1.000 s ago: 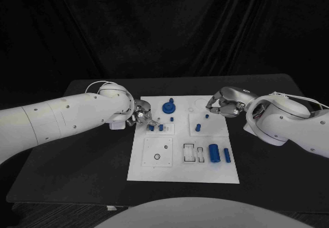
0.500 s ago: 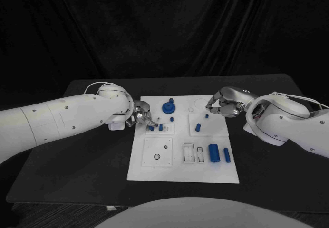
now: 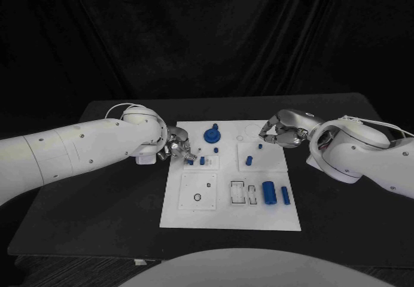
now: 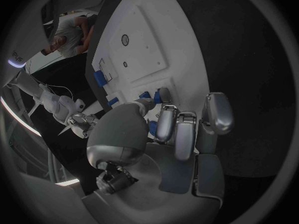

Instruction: Assemble the parts on the task board

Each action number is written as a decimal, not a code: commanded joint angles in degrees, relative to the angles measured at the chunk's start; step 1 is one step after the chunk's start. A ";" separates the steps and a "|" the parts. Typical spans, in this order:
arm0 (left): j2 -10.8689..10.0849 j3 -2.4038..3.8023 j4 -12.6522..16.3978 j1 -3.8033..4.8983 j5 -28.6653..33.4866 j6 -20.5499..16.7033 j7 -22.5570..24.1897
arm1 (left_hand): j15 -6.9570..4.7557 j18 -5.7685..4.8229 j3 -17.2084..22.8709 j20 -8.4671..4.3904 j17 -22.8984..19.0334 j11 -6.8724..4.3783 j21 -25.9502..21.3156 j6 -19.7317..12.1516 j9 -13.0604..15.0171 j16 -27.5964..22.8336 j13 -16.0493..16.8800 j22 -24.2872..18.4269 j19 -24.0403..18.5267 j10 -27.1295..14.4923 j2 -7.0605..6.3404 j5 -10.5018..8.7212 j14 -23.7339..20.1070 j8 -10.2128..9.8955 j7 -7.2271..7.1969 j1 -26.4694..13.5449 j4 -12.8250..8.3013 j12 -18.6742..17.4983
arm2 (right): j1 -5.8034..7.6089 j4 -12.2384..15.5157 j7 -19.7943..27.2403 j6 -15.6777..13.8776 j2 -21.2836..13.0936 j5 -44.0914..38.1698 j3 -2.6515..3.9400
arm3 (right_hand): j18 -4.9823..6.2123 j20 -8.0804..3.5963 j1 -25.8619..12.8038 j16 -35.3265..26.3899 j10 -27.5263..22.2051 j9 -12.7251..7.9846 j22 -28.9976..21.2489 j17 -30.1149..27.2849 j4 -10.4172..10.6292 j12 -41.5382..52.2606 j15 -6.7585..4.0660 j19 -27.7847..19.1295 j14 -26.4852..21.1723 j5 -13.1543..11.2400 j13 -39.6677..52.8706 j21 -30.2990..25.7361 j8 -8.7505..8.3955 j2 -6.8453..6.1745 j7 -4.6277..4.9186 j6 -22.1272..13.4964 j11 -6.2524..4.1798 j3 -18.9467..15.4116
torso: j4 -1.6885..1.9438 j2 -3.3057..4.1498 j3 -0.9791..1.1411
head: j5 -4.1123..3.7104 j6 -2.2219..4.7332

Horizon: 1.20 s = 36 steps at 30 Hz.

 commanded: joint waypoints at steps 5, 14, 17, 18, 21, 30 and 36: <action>-0.18 -0.34 0.13 -0.57 -0.53 2.31 -0.09 | -0.21 0.59 1.23 -0.06 15.09 -0.23 -0.18 -0.50 0.19 0.15 6.99 8.51 -0.33 -0.28 -0.36 1.02 6.06 0.34 -0.07 1.40 -0.70 -0.14 | -0.13 -0.02 -0.68 0.05 0.00 -0.03 0.04 | 0.57 0.08 0.49 -0.35 6.06 -0.09 11.30 9.32 -0.13 -0.36 -0.07 0.56 4.93 0.23 15.07 -0.31 -0.35 -0.18 -0.03 0.36 0.01 0.51 | -0.01 0.09 -0.01 | 0.07 0.01; -0.27 -0.34 0.17 -0.57 -0.53 2.51 -0.13 | -0.26 0.57 1.64 -0.10 15.09 -0.28 -0.08 -0.43 0.28 0.15 6.99 8.54 -0.25 -0.24 -0.51 0.70 6.06 0.45 -0.12 1.90 -1.17 -0.13 | -0.14 0.03 -0.67 0.01 -0.05 -0.03 0.04 | 0.57 0.08 0.49 -0.35 6.06 -0.09 11.30 9.32 -0.13 -0.36 -0.07 0.56 4.93 0.23 15.07 -0.31 -0.35 -0.18 -0.03 0.36 0.01 0.51 | 0.01 0.07 0.00 | 0.09 0.01; -0.29 -0.34 0.16 -0.57 -0.53 2.52 -0.15 | -0.29 0.57 1.84 -0.13 15.09 -0.29 -0.06 -0.39 0.33 0.15 6.98 8.54 -0.23 -0.22 -0.59 0.02 6.06 0.51 -0.11 2.06 -1.37 -0.14 | -0.15 0.02 -0.66 0.00 -0.04 -0.03 0.04 | 0.57 0.08 0.49 -0.35 6.06 -0.09 11.30 9.32 -0.13 -0.36 -0.07 0.56 4.93 0.23 15.07 -0.31 -0.35 -0.18 -0.03 0.36 0.01 0.51 | 0.01 0.05 0.00 | 0.10 0.01; -0.29 -0.34 0.15 -0.57 -0.53 2.51 -0.16 | -0.29 0.56 1.96 -0.15 15.09 -0.29 -0.05 -0.37 0.36 0.15 6.97 8.54 -0.22 -0.20 -0.64 -0.58 6.06 0.55 -0.10 2.10 -1.47 -0.14 | -0.15 0.02 -0.66 0.00 -0.03 -0.03 0.04 | 0.57 0.08 0.49 -0.35 6.06 -0.09 11.30 9.32 -0.13 -0.36 -0.07 0.56 4.93 0.23 15.07 -0.31 -0.35 -0.18 -0.03 0.36 0.01 0.51 | 0.01 0.04 0.00 | 0.09 0.01; -0.32 -0.34 0.15 -0.57 -0.53 2.46 -0.18 | -0.30 0.53 2.12 -0.16 15.09 -0.30 0.08 -0.31 0.42 0.15 7.05 8.58 -0.12 -0.05 -0.65 -1.38 6.06 0.62 -0.13 2.19 -1.61 -0.03 | -0.16 0.02 -0.65 -0.02 -0.04 -0.03 0.04 | 0.62 0.08 0.47 -0.39 6.06 -0.10 11.23 9.20 -0.18 -0.36 -0.07 0.47 4.90 0.23 15.07 -0.52 -0.35 -0.19 -0.03 0.37 0.01 0.57 | 0.02 0.02 -0.01 | 0.07 0.01; -0.46 -0.34 0.27 -0.57 -0.54 2.03 -0.15 | -0.85 0.44 8.59 -0.63 15.09 -0.84 0.60 -0.35 2.39 0.15 7.09 8.71 0.34 0.41 -2.36 -1.88 6.06 2.50 -0.75 5.72 -6.93 0.02 | -0.17 0.05 -0.63 -0.13 -0.09 -0.03 0.04 | 0.62 0.08 0.47 -0.39 6.06 -0.10 11.23 9.20 -0.18 -0.36 -0.07 0.47 4.90 0.23 15.07 -0.52 -0.35 -0.19 -0.03 0.37 0.01 0.57 | -0.01 0.06 0.00 | 0.12 0.01; -0.61 -0.34 0.45 -0.57 -0.54 1.09 -0.08 | -0.84 0.41 11.31 -0.70 15.09 -0.84 0.74 -0.53 2.88 0.15 7.00 8.74 0.45 0.46 -3.17 -2.01 6.06 2.89 -0.69 5.27 -8.07 -0.08 | -0.18 0.06 -0.59 -0.20 -0.11 -0.03 0.04 | 0.62 0.08 0.47 -0.39 6.06 -0.10 11.23 9.20 -0.18 -0.36 -0.07 0.47 4.90 0.23 15.07 -0.52 -0.35 -0.19 -0.03 0.37 0.01 0.57 | -0.01 0.04 -0.01 | 0.08 0.01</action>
